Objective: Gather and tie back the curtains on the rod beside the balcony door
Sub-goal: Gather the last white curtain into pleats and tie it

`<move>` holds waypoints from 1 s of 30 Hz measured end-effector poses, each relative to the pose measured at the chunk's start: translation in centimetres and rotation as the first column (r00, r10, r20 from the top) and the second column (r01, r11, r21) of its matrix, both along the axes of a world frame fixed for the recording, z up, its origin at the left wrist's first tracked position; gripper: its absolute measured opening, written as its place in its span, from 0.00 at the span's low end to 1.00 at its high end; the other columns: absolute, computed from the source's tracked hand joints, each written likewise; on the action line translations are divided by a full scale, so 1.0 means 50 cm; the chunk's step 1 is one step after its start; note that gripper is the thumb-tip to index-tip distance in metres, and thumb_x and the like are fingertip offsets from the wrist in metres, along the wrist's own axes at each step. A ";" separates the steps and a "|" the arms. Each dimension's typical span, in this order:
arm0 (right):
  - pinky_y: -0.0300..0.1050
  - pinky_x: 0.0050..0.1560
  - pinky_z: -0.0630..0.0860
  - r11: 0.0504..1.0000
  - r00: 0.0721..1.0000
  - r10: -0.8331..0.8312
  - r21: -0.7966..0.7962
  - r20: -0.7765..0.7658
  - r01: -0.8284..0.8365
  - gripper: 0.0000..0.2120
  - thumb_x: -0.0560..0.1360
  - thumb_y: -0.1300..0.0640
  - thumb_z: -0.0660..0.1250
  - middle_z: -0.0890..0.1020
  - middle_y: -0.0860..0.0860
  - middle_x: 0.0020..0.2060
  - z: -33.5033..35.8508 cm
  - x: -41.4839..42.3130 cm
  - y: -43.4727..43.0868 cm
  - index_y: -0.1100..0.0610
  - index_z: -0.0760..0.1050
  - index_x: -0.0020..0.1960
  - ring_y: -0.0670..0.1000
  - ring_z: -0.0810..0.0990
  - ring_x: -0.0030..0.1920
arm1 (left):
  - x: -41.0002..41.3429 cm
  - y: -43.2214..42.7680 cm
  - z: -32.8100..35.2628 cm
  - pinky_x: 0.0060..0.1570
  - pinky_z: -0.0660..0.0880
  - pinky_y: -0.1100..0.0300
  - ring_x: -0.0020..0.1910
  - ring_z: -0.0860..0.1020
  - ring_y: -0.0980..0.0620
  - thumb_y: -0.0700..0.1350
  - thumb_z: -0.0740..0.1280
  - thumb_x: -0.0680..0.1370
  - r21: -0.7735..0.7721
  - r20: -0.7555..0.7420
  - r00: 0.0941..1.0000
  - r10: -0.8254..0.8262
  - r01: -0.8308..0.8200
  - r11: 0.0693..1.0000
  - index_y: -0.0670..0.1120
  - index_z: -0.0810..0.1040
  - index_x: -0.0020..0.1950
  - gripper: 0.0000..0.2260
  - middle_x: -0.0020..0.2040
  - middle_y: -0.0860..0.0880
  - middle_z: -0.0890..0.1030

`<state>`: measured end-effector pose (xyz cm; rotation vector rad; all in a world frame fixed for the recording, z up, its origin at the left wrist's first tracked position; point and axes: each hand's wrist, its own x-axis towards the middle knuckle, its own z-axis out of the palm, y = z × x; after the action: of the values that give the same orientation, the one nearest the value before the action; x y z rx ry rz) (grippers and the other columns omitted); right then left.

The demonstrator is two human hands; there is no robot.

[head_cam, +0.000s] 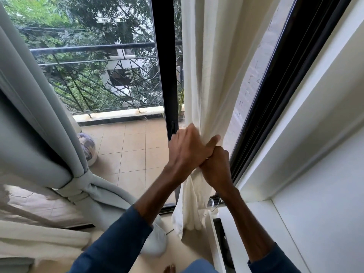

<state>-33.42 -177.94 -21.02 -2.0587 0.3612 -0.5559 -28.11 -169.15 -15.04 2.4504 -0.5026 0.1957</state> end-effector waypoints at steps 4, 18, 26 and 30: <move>0.30 0.28 0.62 0.988 0.999 0.006 -0.157 0.037 0.000 0.20 0.75 0.61 0.72 0.70 0.42 0.20 -0.005 -0.001 -0.011 0.55 0.72 0.26 0.43 0.73 0.23 | 0.025 -0.010 0.018 0.38 0.79 0.48 0.38 0.78 0.39 0.49 0.67 0.74 0.083 -0.004 0.997 -0.082 0.082 0.993 0.42 0.72 0.43 0.10 0.37 0.45 0.76; 0.31 0.44 0.80 0.995 0.984 0.040 -0.088 -0.176 -0.056 0.12 0.72 0.49 0.76 0.86 0.39 0.48 -0.044 -0.070 -0.027 0.49 0.84 0.55 0.39 0.84 0.41 | 0.047 -0.007 0.006 0.31 0.80 0.48 0.33 0.77 0.36 0.37 0.66 0.67 0.030 0.041 0.996 -0.075 0.074 0.997 0.38 0.74 0.42 0.06 0.34 0.42 0.76; 0.32 0.41 0.74 0.925 0.923 0.349 0.217 -0.160 -0.312 0.07 0.73 0.51 0.77 0.86 0.48 0.37 0.011 -0.124 -0.133 0.54 0.86 0.47 0.41 0.81 0.38 | 0.049 0.017 0.018 0.31 0.66 0.53 0.33 0.71 0.35 0.35 0.63 0.71 0.051 0.073 0.996 -0.052 0.048 0.998 0.41 0.67 0.37 0.06 0.29 0.47 0.65; 0.30 0.44 0.75 0.946 0.936 0.313 0.143 -0.164 -0.291 0.05 0.73 0.60 0.76 0.88 0.48 0.39 0.011 -0.111 -0.177 0.55 0.87 0.49 0.40 0.83 0.41 | 0.041 0.023 0.020 0.29 0.61 0.57 0.30 0.66 0.41 0.33 0.63 0.71 0.048 0.081 0.993 -0.090 0.086 0.995 0.44 0.61 0.32 0.14 0.28 0.50 0.63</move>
<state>-38.97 -186.77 -20.50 -2.0071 0.1726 -0.1527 -26.05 -168.01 -14.02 2.4650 -0.6566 0.2536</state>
